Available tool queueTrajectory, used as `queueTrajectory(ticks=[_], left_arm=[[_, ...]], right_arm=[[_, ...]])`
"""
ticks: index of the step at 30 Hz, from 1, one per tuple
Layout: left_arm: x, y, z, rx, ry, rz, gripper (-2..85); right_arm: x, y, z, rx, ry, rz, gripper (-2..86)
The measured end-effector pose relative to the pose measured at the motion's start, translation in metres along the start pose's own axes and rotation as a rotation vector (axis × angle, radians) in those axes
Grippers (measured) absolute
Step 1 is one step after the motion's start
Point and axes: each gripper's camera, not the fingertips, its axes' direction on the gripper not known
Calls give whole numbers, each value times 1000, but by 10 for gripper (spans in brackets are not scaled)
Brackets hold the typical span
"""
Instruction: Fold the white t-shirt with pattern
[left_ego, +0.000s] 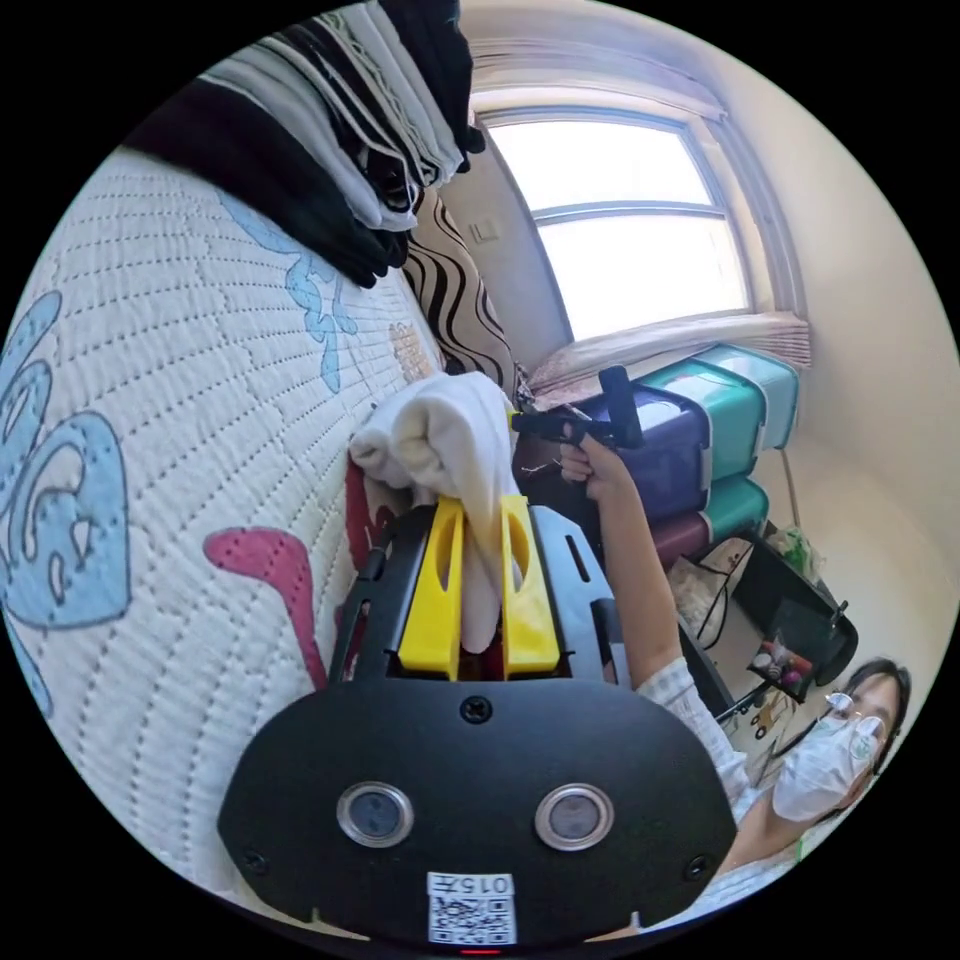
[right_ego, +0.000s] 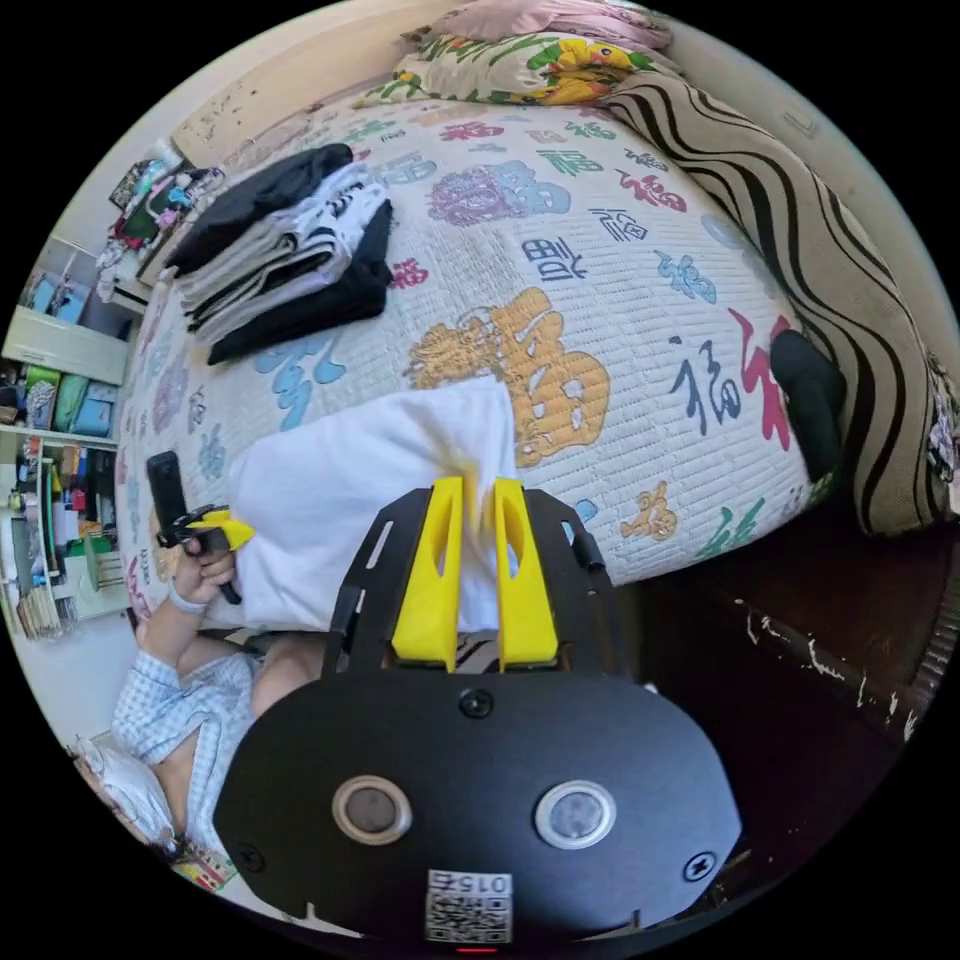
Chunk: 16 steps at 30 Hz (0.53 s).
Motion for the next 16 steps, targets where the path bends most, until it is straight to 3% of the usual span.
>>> queueTrajectory(ticks=[4, 8, 11, 16], left_arm=[[24, -10, -37, -133, -180, 116, 42], [69, -40, -118, 76, -446, 235, 66], [90, -73, -161, 281, -560, 227, 99], [102, -124, -169, 410, -680, 195, 132]], right_arm=[[21, 13, -32, 224, 45, 150, 18], [-23, 11, -66, 514, -118, -1, 38], [-75, -10, -70, 608, -215, -115, 64], [-126, -59, -49, 641, -291, -69, 81]])
